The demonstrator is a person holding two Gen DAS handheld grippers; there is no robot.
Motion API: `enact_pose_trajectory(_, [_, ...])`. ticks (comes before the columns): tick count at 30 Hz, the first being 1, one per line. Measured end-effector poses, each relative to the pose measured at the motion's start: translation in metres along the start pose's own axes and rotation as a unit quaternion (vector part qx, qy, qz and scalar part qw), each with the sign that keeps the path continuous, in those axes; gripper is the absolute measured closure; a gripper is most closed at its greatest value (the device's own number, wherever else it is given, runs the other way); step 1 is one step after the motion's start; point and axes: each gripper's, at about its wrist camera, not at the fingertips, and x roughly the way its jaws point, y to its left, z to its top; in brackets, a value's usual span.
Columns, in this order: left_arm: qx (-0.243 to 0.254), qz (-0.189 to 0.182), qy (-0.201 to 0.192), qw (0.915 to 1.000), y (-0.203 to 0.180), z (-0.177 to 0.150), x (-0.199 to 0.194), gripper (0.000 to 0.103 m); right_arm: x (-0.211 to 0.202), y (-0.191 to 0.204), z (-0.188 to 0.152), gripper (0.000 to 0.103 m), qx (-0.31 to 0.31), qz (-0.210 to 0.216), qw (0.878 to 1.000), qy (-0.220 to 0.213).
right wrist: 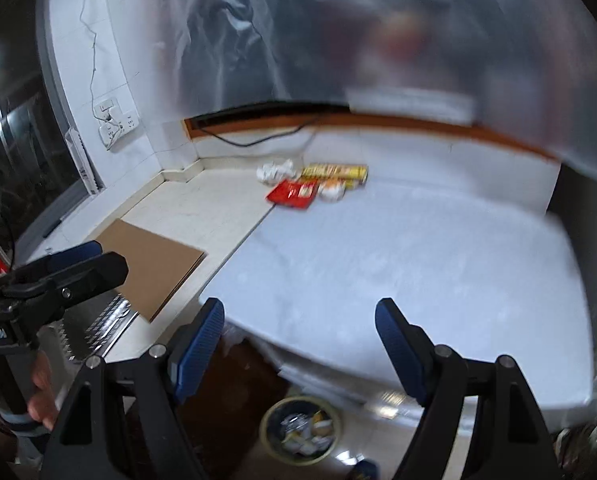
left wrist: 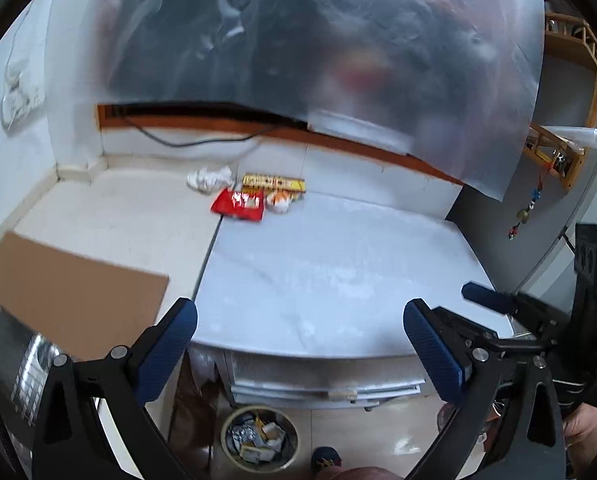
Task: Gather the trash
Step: 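Raise both tools back toward the remaining trash on the countertop, then grasp the red packet with the left tool while the right tool grasps the orange-white paper bag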
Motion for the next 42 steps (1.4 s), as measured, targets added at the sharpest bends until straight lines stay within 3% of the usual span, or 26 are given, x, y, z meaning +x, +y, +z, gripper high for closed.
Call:
enact_pose_trajectory(8, [0.004, 0.035, 0.001, 0.9994, -0.003, 0.05, 0.039, 0.001, 0.033, -0.018, 0.066, 0.025, -0.047, 0.007, 0.999, -0.014])
enact_pose_trajectory(12, [-0.019, 0.069, 0.004, 0.9974, 0.005, 0.072, 0.069, 0.001, 0.069, -0.034, 0.097, 0.025, -0.069, 0.026, 0.997, 0.0])
enact_pose_trajectory(18, [-0.074, 0.103, 0.048, 0.9908, 0.037, 0.099, 0.142, 0.001, 0.134, -0.059, 0.125, 0.025, -0.101, 0.057, 0.993, 0.029])
enact_pose_trajectory(28, [-0.115, 0.125, 0.106, 0.9798, 0.084, 0.112, 0.254, 0.001, 0.256, -0.078, 0.141, 0.025, -0.11, 0.09, 0.986, 0.09])
enact_pose_trajectory(38, [-0.136, 0.127, 0.136, 0.973, 0.105, 0.109, 0.304, 0.001, 0.344, -0.064, 0.143, 0.028, -0.135, 0.058, 0.983, 0.113])
enact_pose_trajectory(42, [-0.146, 0.118, 0.146, 0.9713, 0.113, 0.111, 0.316, 0.001, 0.366, -0.058, 0.139, 0.038, -0.143, 0.054, 0.98, 0.124])
